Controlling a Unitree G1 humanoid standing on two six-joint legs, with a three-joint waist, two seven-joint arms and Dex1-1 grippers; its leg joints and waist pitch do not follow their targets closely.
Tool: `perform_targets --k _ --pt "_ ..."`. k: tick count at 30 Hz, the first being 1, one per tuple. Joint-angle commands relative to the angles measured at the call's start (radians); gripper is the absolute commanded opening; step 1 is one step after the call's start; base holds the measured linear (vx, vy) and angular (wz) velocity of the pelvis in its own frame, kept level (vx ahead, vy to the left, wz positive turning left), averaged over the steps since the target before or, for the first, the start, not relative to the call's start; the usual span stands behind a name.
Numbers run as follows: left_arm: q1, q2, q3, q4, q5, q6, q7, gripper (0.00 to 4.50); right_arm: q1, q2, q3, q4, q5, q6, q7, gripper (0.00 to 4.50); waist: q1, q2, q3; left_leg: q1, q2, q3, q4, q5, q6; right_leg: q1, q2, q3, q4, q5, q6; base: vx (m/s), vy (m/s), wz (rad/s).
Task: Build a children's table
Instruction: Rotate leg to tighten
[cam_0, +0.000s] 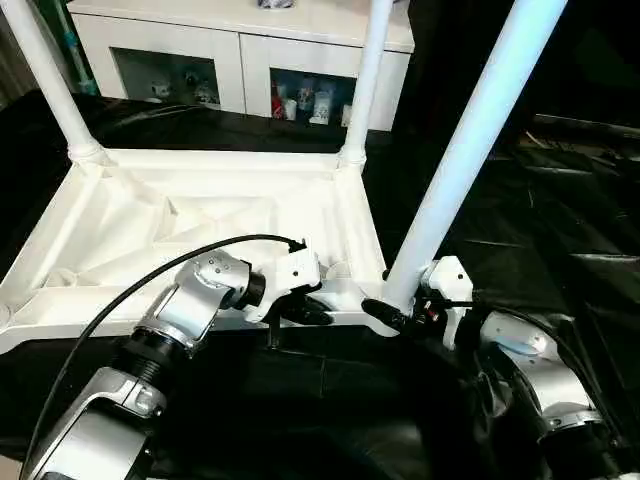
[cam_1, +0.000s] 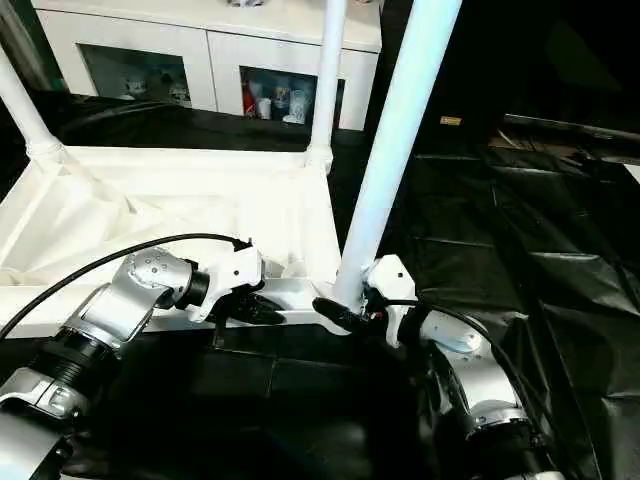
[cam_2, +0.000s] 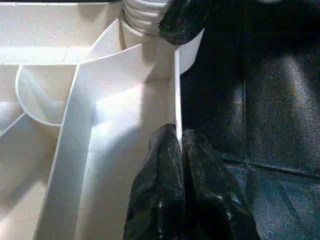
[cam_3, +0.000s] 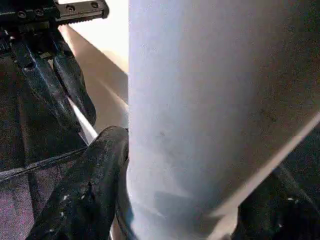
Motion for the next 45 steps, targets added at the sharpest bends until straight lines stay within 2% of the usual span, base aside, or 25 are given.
perform_targets --k 1,3,4,6,7,11,13,15,18,21,22,26,27,28,30,31,32,34,36,37,39,40,41,43,45 --pt "0.028 -0.012 -0.018 0.032 0.005 0.033 0.023 0.00 -0.009 0.004 -0.031 0.047 -0.006 0.016 -0.041 2.67 0.000 -0.005 -0.052 0.008 0.042 -0.018 -0.060 -0.179 0.063 0.045 -0.066 0.043 -0.070 -0.140 -0.225 0.000 0.000 0.00" --pt "0.016 -0.038 0.000 0.068 0.016 0.042 0.097 0.00 -0.021 0.022 -0.048 0.090 -0.021 0.017 -0.106 2.67 -0.001 -0.005 -0.049 0.010 0.041 -0.018 -0.063 -0.210 0.051 0.042 -0.067 0.042 -0.077 -0.196 -0.218 0.000 0.000 0.00" --pt "0.008 -0.053 0.008 0.089 0.022 0.050 0.135 0.00 -0.029 0.032 -0.055 0.113 -0.037 0.015 -0.150 2.67 -0.001 -0.006 -0.046 0.014 0.040 -0.019 -0.065 -0.240 0.030 0.038 -0.068 0.041 -0.087 -0.286 -0.196 0.000 0.000 0.00" --pt "-0.010 -0.097 0.025 0.131 0.034 0.073 0.231 0.00 -0.048 0.065 -0.069 0.168 -0.077 0.023 -0.281 2.67 -0.003 -0.006 -0.044 0.016 0.041 -0.019 -0.066 -0.256 0.018 0.034 -0.068 0.043 -0.092 -0.328 -0.185 0.000 0.000 0.00" --pt "-0.020 -0.123 0.034 0.153 0.037 0.089 0.278 0.00 -0.056 0.086 -0.075 0.191 -0.096 0.028 -0.347 2.67 -0.006 -0.007 -0.042 0.015 0.039 -0.023 -0.070 -0.278 0.005 0.033 -0.069 0.042 -0.097 -0.378 -0.168 0.000 0.000 0.00" --pt "-0.056 -0.194 0.057 0.226 0.050 0.131 0.423 0.00 -0.087 0.158 -0.100 0.239 -0.121 0.054 -0.530 2.66 -0.010 -0.008 -0.040 0.022 0.036 -0.028 -0.073 -0.341 -0.009 0.026 -0.069 0.042 -0.109 -0.475 -0.122 0.000 0.000 0.00" --pt "-0.102 -0.260 0.089 0.317 0.050 0.152 0.558 0.00 -0.125 0.230 -0.127 0.282 -0.124 0.090 -0.681 2.66 -0.009 -0.006 -0.043 0.026 0.035 -0.029 -0.072 -0.352 -0.007 0.022 -0.071 0.042 -0.113 -0.497 -0.111 0.000 0.000 0.00" --pt "-0.125 -0.289 0.105 0.360 0.046 0.153 0.613 0.00 -0.142 0.261 -0.130 0.301 -0.123 0.097 -0.721 2.66 -0.009 -0.007 -0.046 0.031 0.032 -0.030 -0.071 -0.353 -0.009 0.019 -0.069 0.041 -0.115 -0.496 -0.100 0.000 0.000 0.00" --pt "-0.144 -0.307 0.108 0.390 0.045 0.148 0.624 0.00 -0.163 0.285 -0.122 0.323 -0.129 0.090 -0.732 2.66 -0.007 -0.003 -0.048 0.024 0.035 -0.030 -0.075 -0.340 0.005 0.026 -0.070 0.040 -0.114 -0.444 -0.104 0.000 0.000 0.00" --pt "-0.152 -0.313 0.100 0.395 0.046 0.140 0.605 0.00 -0.166 0.307 -0.123 0.316 -0.083 0.056 -0.652 2.66 -0.006 -0.001 -0.051 0.019 0.037 -0.030 -0.078 -0.323 0.012 0.031 -0.071 0.041 -0.108 -0.372 -0.119 0.000 0.000 0.00" --pt "-0.152 -0.312 0.096 0.393 0.048 0.136 0.597 0.00 -0.161 0.310 -0.126 0.303 -0.063 0.049 -0.616 3.01 -0.006 -0.002 -0.051 0.019 0.037 -0.029 -0.078 -0.328 0.016 0.032 -0.070 0.041 -0.108 -0.360 -0.125 0.000 0.000 0.00" --pt "-0.156 -0.306 0.087 0.408 0.046 0.115 0.560 0.00 -0.147 0.307 -0.134 0.257 -0.030 0.047 -0.544 3.58 -0.005 -0.003 -0.050 0.016 0.037 -0.029 -0.078 -0.329 0.034 0.034 -0.073 0.041 -0.111 -0.377 -0.127 0.000 0.000 0.00" --pt "-0.152 -0.297 0.080 0.403 0.046 0.103 0.533 0.00 -0.142 0.291 -0.127 0.241 -0.026 0.048 -0.513 3.58 -0.011 -0.005 -0.053 0.004 0.036 -0.034 -0.082 -0.319 0.031 0.045 -0.075 0.038 -0.108 -0.393 -0.121 0.000 0.000 0.00" --pt "-0.139 -0.275 0.064 0.381 0.045 0.101 0.474 0.00 -0.127 0.248 -0.106 0.203 -0.024 0.053 -0.440 3.71 -0.015 -0.004 -0.051 -0.001 0.037 -0.038 -0.085 -0.317 0.030 0.048 -0.074 0.033 -0.112 -0.421 -0.107 0.000 0.000 0.00" --pt "-0.133 -0.265 0.057 0.371 0.046 0.101 0.452 0.00 -0.118 0.231 -0.098 0.186 -0.020 0.054 -0.410 3.85 -0.022 -0.006 -0.051 0.007 0.037 -0.036 -0.081 -0.334 0.031 0.040 -0.076 0.035 -0.117 -0.444 -0.110 0.000 0.000 0.00" --pt "-0.115 -0.232 0.043 0.337 0.040 0.094 0.384 0.00 -0.090 0.178 -0.085 0.130 0.000 0.059 -0.309 3.85 -0.022 -0.008 -0.051 0.008 0.037 -0.035 -0.080 -0.331 0.034 0.040 -0.077 0.036 -0.119 -0.453 -0.113 0.000 0.000 0.00" --pt "-0.108 -0.220 0.040 0.325 0.037 0.091 0.361 0.00 -0.079 0.159 -0.081 0.111 0.009 0.060 -0.273 3.85 -0.017 -0.011 -0.052 0.008 0.039 -0.034 -0.078 -0.313 0.046 0.044 -0.077 0.038 -0.117 -0.435 -0.116 0.000 0.000 0.00" --pt "-0.086 -0.185 0.027 0.289 0.023 0.021 0.276 0.00 -0.054 0.115 -0.081 0.065 0.035 0.064 -0.189 3.85 -0.017 -0.011 -0.052 0.006 0.039 -0.031 -0.077 -0.293 0.062 0.042 -0.077 0.040 -0.117 -0.415 -0.125 0.000 0.000 0.00" --pt "-0.060 -0.142 0.016 0.242 0.005 -0.018 0.181 0.00 -0.035 0.075 -0.084 0.034 0.048 0.062 -0.131 3.85 -0.013 -0.009 -0.056 0.006 0.040 -0.031 -0.075 -0.261 0.065 0.044 -0.076 0.040 -0.110 -0.375 -0.135 0.000 0.000 0.00" --pt "-0.046 -0.125 0.012 0.215 -0.012 -0.030 0.129 0.00 -0.029 0.064 -0.086 0.024 0.055 0.063 -0.109 3.85 -0.013 -0.012 -0.058 0.004 0.041 -0.028 -0.073 -0.234 0.070 0.046 -0.076 0.041 -0.104 -0.334 -0.148 0.000 0.000 0.00" --pt "-0.032 -0.103 0.004 0.185 -0.027 -0.029 0.078 0.00 -0.024 0.052 -0.087 0.012 0.061 0.066 -0.089 3.85 -0.009 -0.007 -0.060 0.011 0.045 -0.024 -0.071 -0.204 0.073 0.042 -0.073 0.041 -0.095 -0.259 -0.180 0.000 0.000 0.00" --pt "-0.014 -0.068 -0.009 0.143 -0.039 -0.011 0.019 0.00 -0.013 0.031 -0.081 -0.008 0.070 0.075 -0.050 3.85 -0.007 -0.011 -0.063 0.011 0.046 -0.020 -0.068 -0.177 0.077 0.044 -0.071 0.040 -0.086 -0.194 -0.203 0.056 -0.010 0.04" --pt "-0.009 -0.059 -0.012 0.135 -0.038 -0.013 0.010 0.00 -0.010 0.024 -0.076 -0.013 0.070 0.081 -0.038 3.85 -0.001 -0.006 -0.067 0.009 0.045 -0.019 -0.065 -0.134 0.086 0.048 -0.069 0.040 -0.073 -0.116 -0.221 0.051 0.002 0.01" --pt "-0.001 -0.047 -0.014 0.119 -0.043 -0.019 -0.007 0.00 -0.005 0.011 -0.065 -0.021 0.067 0.090 -0.019 3.85 0.006 -0.004 -0.068 0.013 0.045 -0.014 -0.060 -0.090 0.104 0.044 -0.063 0.038 -0.062 -0.012 -0.247 0.026 0.001 0.00" --pt "0.006 -0.040 -0.013 0.107 -0.047 -0.022 -0.020 0.00 0.000 0.002 -0.059 -0.029 0.067 0.097 -0.005 3.85 0.007 -0.005 -0.068 0.011 0.044 -0.013 -0.058 -0.087 0.113 0.046 -0.063 0.039 -0.058 0.020 -0.263 0.000 0.000 0.00"
